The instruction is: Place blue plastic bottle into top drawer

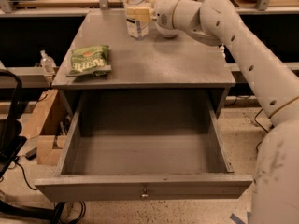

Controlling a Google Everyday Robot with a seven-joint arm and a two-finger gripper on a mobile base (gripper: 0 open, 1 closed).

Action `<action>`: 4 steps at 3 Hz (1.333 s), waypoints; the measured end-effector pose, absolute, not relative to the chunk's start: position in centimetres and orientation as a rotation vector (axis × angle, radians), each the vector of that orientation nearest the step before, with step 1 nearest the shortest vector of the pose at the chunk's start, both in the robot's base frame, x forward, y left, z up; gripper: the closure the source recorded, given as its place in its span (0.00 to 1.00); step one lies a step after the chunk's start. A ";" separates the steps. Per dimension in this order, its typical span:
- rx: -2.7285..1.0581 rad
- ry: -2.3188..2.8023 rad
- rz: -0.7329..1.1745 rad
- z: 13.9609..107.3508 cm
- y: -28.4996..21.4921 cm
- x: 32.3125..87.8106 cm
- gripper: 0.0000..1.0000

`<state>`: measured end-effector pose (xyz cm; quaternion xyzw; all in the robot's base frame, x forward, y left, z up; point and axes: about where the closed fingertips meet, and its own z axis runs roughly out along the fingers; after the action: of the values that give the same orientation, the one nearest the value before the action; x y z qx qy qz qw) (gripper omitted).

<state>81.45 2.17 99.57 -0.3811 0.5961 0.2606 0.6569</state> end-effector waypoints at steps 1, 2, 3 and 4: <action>-0.846 1.345 0.563 101.9 0.8 76.2 1.00; -0.796 1.365 0.602 101.3 -0.2 68.7 1.00; -0.769 1.414 0.651 98.5 -0.7 63.9 1.00; -0.784 1.457 0.723 93.2 -1.6 59.6 1.00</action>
Offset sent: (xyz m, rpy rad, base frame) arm -0.1876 -0.0377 0.0014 0.0684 0.0653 -0.0448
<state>59.56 -1.57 93.18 -0.3408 0.6335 0.3145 0.6195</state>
